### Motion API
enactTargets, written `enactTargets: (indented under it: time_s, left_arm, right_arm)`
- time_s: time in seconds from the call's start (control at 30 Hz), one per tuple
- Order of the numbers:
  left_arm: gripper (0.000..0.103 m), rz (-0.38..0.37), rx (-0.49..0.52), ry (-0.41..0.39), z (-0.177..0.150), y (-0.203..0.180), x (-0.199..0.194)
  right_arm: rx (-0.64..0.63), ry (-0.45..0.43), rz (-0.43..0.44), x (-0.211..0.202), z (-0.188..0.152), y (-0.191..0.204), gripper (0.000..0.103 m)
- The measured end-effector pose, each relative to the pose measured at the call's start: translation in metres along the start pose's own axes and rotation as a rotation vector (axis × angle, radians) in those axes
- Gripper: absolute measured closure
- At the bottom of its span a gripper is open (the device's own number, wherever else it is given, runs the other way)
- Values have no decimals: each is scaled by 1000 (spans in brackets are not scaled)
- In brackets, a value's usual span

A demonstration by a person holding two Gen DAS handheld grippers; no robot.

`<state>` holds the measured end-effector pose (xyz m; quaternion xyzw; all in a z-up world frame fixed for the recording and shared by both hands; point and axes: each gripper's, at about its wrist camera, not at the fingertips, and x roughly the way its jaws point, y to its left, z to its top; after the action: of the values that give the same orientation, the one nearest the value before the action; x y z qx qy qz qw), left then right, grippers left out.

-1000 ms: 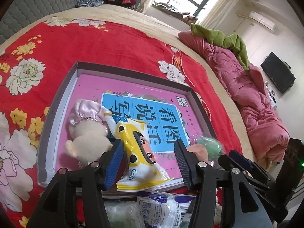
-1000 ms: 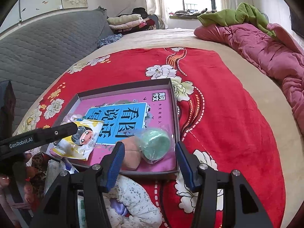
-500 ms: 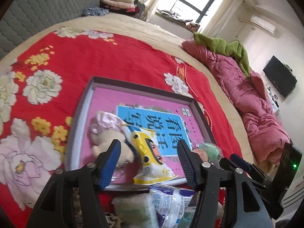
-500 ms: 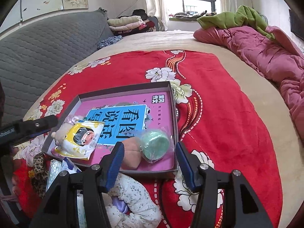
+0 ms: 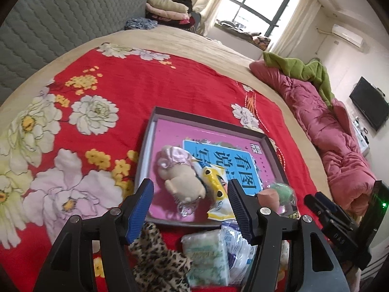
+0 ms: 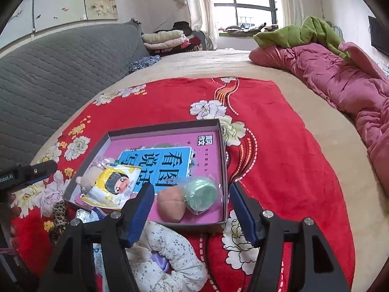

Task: Organize soft objects
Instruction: 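Withdraw both open tools from the box back toward the remaining pile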

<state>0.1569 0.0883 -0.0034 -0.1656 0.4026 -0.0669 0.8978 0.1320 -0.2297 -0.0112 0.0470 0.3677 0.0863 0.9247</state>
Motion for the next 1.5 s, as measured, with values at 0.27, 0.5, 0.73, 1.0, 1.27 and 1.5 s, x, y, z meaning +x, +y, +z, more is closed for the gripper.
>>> enactTargets:
  time_s: [0.27,0.5,0.73,1.0,1.27,1.5]
  left_arm:
    - [38,28,-3,-32,-3,4,-25]
    - [37,42,27,-46,-9,-1,-43]
    - [37,51,29,-48,-14,0,-53]
    - [37,69,39,-39,-22,2,-63]
    - [37,87,49,-13,-34,2,-66]
    - [37,98,53,23,-50,1,-66]
  right_arm:
    - [13,-34,20,-18,3,-2,37]
    - [2,-58,27,-33,4,1,36]
    - [-5,-77,28,-47,5,2,36]
    - [-11,-82,40,-58,1,4,36]
    - [-42,-57,59,-63,-12,11,36]
    - [-61,-35,67,-66,-25,14,36]
